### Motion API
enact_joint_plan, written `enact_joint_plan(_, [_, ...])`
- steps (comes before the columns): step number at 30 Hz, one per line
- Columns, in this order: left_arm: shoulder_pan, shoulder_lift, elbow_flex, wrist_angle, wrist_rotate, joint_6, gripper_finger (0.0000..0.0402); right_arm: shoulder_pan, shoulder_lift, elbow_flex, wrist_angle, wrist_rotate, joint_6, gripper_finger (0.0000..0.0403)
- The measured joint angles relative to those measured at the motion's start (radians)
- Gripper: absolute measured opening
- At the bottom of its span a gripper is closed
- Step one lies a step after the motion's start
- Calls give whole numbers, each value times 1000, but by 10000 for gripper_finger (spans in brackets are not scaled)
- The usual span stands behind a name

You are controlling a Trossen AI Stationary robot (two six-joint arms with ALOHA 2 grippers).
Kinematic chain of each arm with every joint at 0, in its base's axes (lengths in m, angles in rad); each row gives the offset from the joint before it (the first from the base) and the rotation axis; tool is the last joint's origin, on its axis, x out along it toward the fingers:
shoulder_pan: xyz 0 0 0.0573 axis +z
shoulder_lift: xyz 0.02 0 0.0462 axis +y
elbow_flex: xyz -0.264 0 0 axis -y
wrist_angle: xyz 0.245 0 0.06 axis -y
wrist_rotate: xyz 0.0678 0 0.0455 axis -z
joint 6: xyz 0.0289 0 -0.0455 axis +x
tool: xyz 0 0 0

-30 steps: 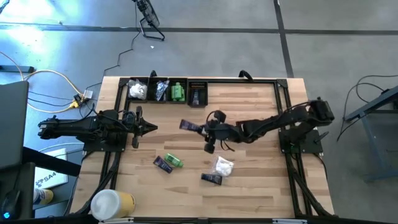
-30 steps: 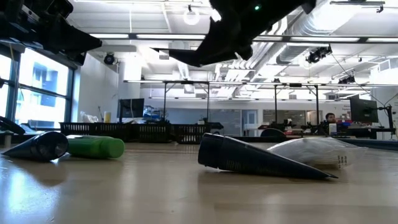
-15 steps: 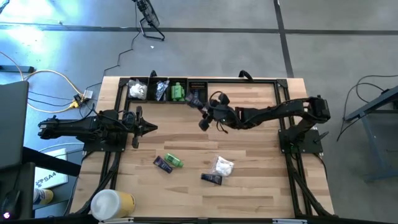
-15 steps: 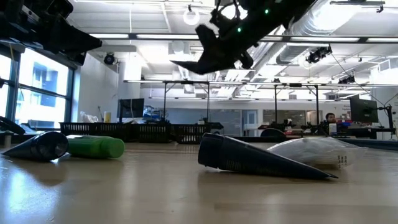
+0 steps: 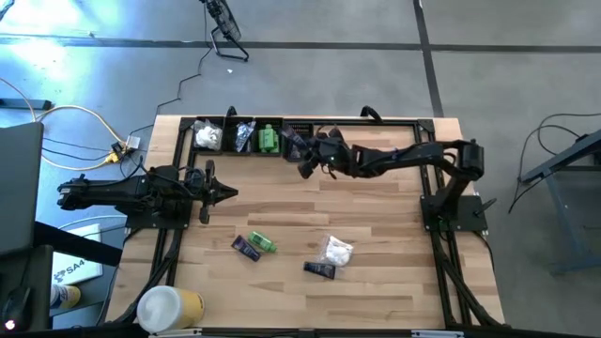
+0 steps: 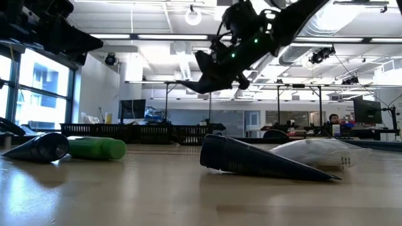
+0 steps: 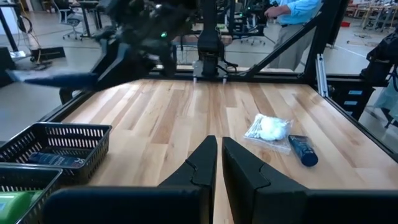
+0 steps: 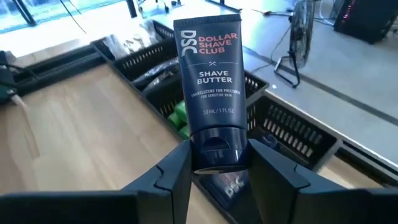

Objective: Pick & Place Travel size toiletries
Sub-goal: Put the shave cream into the right black bin

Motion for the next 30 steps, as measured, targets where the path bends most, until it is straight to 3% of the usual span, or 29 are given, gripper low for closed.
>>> enact_joint_plan(15, [0,0,0,-4,1,15,22,-117,95,0,-26,-188,-10,133])
enact_joint_plan(30, [0,0,0,-4,2,15,22,-135,117,0,-54,-192,-18,149])
